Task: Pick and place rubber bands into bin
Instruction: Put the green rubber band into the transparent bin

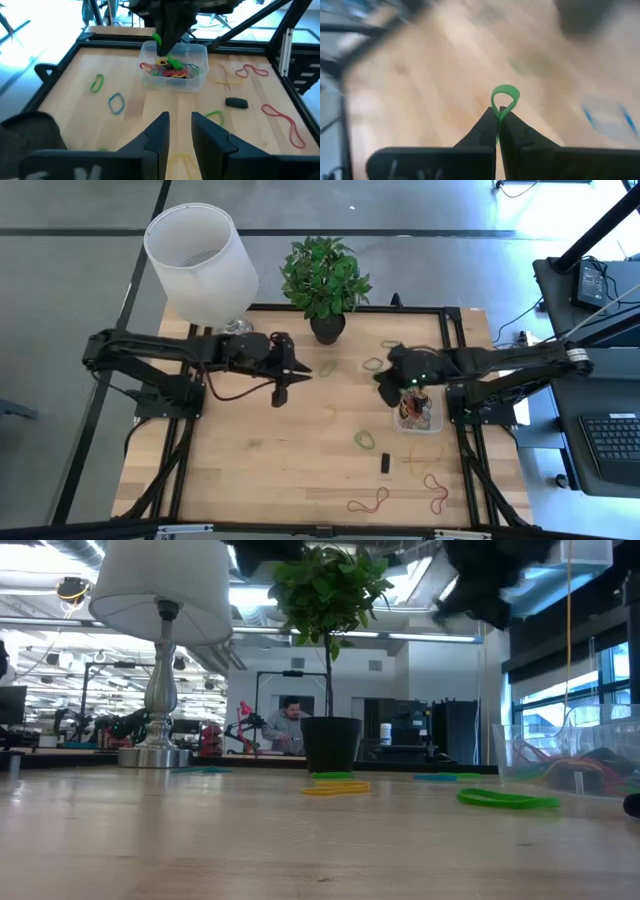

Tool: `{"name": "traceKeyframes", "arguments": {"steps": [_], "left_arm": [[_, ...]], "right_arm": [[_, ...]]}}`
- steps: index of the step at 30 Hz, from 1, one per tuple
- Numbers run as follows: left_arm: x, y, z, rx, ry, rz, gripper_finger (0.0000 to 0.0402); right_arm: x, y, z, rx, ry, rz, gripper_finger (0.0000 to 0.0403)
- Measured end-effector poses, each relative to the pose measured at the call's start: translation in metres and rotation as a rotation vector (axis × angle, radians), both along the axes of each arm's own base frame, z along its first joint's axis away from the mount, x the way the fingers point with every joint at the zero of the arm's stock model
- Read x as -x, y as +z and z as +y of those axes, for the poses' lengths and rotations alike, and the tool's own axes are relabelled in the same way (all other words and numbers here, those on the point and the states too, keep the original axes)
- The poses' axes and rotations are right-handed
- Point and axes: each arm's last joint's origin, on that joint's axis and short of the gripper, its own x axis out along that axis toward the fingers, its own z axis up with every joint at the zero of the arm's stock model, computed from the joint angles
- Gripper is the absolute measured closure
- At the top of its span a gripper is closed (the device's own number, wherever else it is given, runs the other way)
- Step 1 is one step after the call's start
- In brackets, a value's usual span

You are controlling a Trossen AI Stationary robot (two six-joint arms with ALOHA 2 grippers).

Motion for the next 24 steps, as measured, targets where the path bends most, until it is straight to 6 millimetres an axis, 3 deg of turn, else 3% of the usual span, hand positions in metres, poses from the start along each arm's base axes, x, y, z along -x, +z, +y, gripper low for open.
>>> {"name": "traceKeyframes", "arguments": {"steps": [4, 8, 16, 24], "left_arm": [[0.008, 0.005, 0.0, 0.012, 0.005, 0.001, 0.0327], [0.01, 0.003, 0.0, 0.019, 0.009, 0.025, 0.0327], [0.009, 0.001, 0.0, 0.022, 0.011, 0.036, 0.0323], [0.01, -0.001, 0.0, 0.02, 0.011, 0.057, 0.0323]], "right_arm": [[0.028, -0.015, -0.001, -0.154, -0.14, 0.249, 0.0398], [0.042, -0.027, 0.0, -0.27, -0.218, 0.453, 0.0398], [0.044, -0.054, 0.004, -0.411, -0.251, 0.609, 0.0398], [0.039, -0.073, 0.009, -0.459, -0.204, 0.64, 0.0398]]}}
